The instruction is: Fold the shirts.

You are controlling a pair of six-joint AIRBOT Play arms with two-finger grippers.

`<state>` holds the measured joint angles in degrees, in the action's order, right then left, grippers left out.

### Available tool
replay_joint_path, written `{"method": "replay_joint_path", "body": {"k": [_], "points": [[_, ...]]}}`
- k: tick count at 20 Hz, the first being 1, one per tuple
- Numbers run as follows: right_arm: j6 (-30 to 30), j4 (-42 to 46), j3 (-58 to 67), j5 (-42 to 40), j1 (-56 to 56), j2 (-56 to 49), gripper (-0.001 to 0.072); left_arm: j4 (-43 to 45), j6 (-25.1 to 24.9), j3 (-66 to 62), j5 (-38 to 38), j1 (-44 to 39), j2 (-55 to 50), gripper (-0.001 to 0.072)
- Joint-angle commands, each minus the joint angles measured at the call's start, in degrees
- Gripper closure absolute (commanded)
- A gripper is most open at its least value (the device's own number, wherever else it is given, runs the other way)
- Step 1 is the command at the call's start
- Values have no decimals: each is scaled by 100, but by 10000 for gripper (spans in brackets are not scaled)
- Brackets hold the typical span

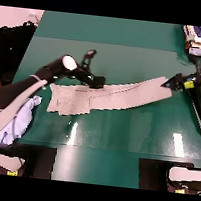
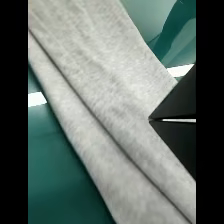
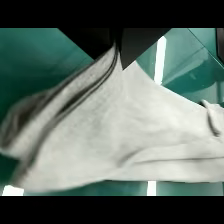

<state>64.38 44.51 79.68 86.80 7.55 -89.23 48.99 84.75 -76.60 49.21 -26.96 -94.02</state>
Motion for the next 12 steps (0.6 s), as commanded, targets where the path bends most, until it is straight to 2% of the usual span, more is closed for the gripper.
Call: {"method": "replay_joint_path", "body": {"k": [1, 5, 12], "points": [[459, -4, 627, 68, -374, 621, 701, -52, 240, -706, 46, -479, -839, 686], [765, -7, 1443, 164, -1172, 706, 701, -109, 337, -1064, 15, -629, -1172, 686], [870, -7, 2035, -157, -2376, 704, 702, 22, 341, -1058, 42, -651, -1176, 686]]}}
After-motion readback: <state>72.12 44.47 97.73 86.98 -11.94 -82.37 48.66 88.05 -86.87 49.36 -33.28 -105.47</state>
